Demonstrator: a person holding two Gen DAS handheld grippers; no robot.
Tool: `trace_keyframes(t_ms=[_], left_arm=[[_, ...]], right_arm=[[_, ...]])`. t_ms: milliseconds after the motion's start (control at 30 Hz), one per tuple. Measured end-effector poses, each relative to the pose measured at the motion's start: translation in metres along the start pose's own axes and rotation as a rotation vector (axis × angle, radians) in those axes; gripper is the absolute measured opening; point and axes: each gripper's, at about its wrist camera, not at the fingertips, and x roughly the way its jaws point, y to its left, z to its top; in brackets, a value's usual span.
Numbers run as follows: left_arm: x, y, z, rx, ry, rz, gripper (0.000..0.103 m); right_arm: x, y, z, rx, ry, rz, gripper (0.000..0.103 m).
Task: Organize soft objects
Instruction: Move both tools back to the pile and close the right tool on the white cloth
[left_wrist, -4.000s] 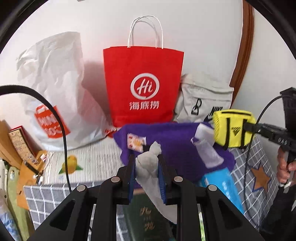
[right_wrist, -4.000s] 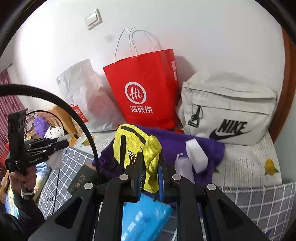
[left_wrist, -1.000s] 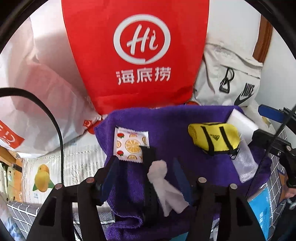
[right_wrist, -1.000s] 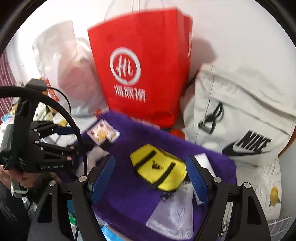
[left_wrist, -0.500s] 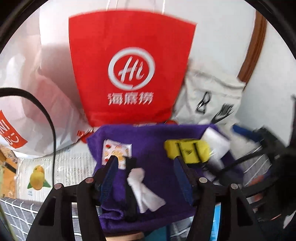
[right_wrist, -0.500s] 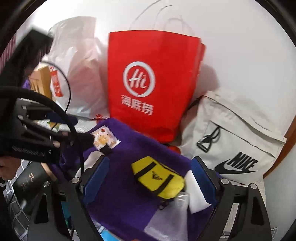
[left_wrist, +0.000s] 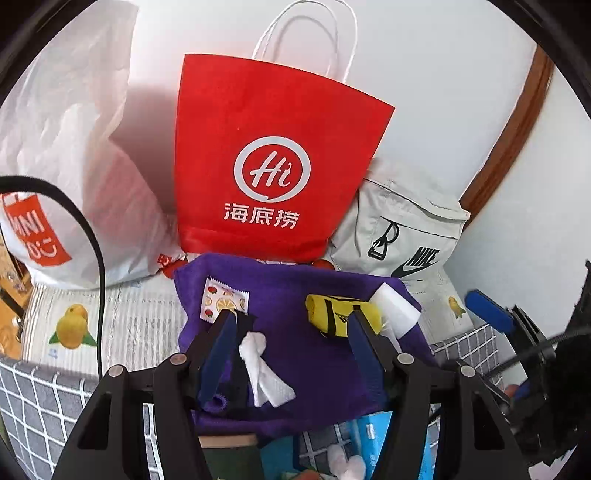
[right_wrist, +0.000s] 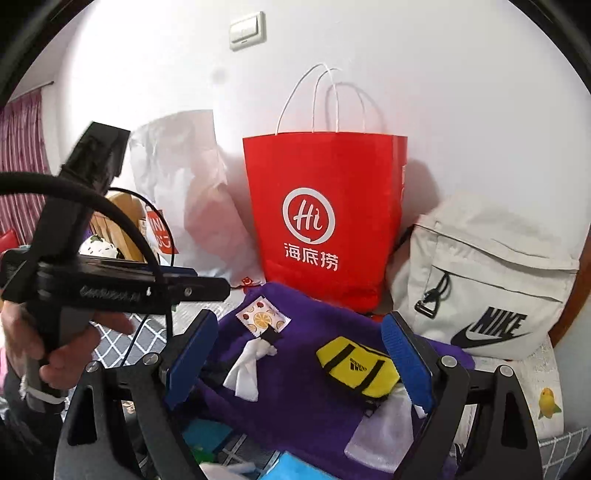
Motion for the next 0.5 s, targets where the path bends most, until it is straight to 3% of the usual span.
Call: trace_keyframes(t_ms=[167, 233, 400, 500], left_arm=[[-0.01, 0.0, -0.002, -0.017, -0.006, -0.015, 0.06], [-0.022, -0.003, -0.003, -0.01, -0.035, 0.012, 0.06], [-0.058, -0.012, -0.007, 0.04, -0.081, 0.056, 0.061], [-0.076, -0.017, -0.015, 0.073, -0.063, 0.107, 0.062]], right_arm=[[-0.025, 0.007, -0.014, -0.002, 0.1, -0.032, 0.09], [-0.033, 0.015, -0.026, -0.005, 0.141, -0.039, 0.09], [-0.038, 0.049, -0.075, -0.034, 0.263, 0.01, 0.09], [-0.028, 0.07, -0.098, -0.063, 0.342, 0.057, 0.09]])
